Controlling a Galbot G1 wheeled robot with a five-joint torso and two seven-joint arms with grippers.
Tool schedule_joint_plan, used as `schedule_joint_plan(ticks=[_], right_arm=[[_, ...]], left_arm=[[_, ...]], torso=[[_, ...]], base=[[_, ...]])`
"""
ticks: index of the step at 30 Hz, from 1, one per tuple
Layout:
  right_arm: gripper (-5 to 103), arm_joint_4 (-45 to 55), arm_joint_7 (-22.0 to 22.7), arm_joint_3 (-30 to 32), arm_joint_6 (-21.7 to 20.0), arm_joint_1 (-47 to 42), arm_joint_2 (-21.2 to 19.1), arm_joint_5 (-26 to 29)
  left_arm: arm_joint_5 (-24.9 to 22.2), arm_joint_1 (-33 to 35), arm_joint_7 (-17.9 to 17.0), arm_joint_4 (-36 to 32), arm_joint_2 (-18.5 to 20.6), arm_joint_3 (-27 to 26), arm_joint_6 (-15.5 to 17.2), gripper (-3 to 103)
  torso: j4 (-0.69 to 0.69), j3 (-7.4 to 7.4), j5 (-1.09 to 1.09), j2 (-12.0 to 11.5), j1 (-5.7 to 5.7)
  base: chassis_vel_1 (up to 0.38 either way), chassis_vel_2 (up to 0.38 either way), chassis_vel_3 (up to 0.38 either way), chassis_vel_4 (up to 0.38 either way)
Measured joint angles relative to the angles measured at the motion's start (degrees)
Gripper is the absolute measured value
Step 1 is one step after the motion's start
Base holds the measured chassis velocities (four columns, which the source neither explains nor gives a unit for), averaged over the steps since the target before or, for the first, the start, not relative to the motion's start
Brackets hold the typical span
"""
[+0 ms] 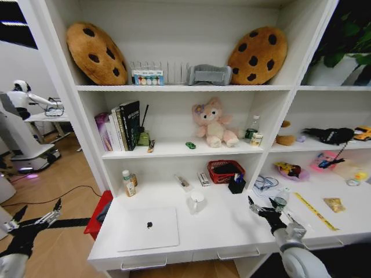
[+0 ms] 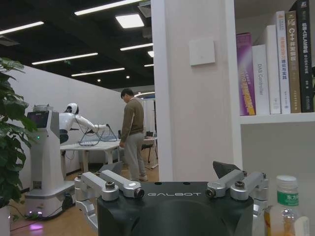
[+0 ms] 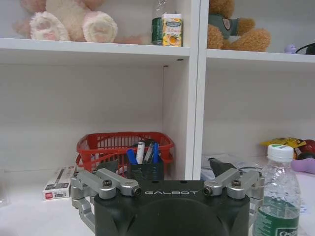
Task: Organize the objects on the table.
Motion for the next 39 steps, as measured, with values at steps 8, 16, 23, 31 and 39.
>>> schedule_joint_plan(ticks=[8,16,23,31,39], right_arm=[[100,0.3,-0.1,-0.2,0.6,0.0,0.2,-1.0],[100,0.6,-0.4,-1.4,2.8,-0.5,1.2,-3.6],[100,1.5,-0.8,-1.6,2.8,-1.3,1.5,-2.8],[100,-0.9,-0.8,-2.9,1.4,2.9,-0.8,-1.1],[100,-5.3,0.4,-7.4,-1.3,10.7,-2.6,1.5]], left_arm=[[0.0,0.0,0.0,0.0,0.0,0.0,0.0,100],[0.0,0.0,0.0,0.0,0.0,0.0,0.0,100],[0.0,0.0,0.1,0.0,0.0,0.0,0.0,100],[0.0,0.0,0.0,0.0,0.0,0.0,0.0,100],[0.0,0.0,0.0,0.0,0.0,0.0,0.0,100]], torso=[[-0.01,0.01,-0.02,0.0,0.01],[-0.02,0.01,0.00,0.0,0.01],[-0.07,0.00,0.00,0.0,0.00],[0.01,0.00,0.00,0.0,0.01],[0.00,0.00,-0.01,0.0,0.00]], base=[[-0.198,-0.200,0.185,0.188],[-0.257,-0.251,0.255,0.262],[-0.063,-0.141,0.112,0.111],[0.026,0.062,-0.014,-0.053],[0.006,0.007,-0.003,-0.001]])
